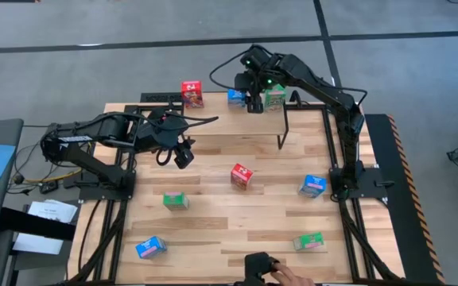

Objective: Stack cereal on shelf
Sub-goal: Put the bottom right blue cereal box on the shelf, then put the top green cereal box on the shelf aligned with the other green cereal box

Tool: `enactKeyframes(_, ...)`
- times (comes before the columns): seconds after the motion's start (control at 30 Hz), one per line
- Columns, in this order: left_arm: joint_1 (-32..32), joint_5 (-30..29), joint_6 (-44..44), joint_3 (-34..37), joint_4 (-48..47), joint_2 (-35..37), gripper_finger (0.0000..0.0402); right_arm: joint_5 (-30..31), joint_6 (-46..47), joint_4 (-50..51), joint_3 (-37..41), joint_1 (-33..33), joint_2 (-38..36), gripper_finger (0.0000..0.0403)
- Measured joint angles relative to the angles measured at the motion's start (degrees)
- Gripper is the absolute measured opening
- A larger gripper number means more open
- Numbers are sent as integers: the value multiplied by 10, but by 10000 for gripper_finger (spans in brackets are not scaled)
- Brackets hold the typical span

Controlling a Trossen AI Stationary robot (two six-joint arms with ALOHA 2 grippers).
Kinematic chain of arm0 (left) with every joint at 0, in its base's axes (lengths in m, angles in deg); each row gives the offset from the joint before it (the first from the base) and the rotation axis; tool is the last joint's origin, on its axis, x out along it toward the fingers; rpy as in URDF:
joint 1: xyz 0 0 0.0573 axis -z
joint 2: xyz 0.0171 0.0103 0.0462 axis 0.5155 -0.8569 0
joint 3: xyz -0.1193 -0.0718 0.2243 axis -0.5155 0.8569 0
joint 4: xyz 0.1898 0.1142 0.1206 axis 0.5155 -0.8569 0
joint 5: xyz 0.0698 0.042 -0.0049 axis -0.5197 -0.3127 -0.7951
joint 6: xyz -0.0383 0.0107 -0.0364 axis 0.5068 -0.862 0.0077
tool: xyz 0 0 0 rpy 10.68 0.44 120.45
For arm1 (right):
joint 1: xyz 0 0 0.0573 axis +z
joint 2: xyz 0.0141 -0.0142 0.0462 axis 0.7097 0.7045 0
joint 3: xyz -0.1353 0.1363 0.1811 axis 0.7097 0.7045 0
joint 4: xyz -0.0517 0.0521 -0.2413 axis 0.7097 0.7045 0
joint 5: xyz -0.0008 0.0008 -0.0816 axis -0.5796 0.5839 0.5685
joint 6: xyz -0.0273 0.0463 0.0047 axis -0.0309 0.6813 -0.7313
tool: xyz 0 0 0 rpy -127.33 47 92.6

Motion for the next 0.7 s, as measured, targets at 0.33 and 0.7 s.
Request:
enactKeyframes(0.33,0,0,0,0,0,0,224,1,0,-4,-19,0,-1,256)
enactKeyframes(0.7,0,0,0,0,0,0,224,2,0,10,-27,-9,-2,256)
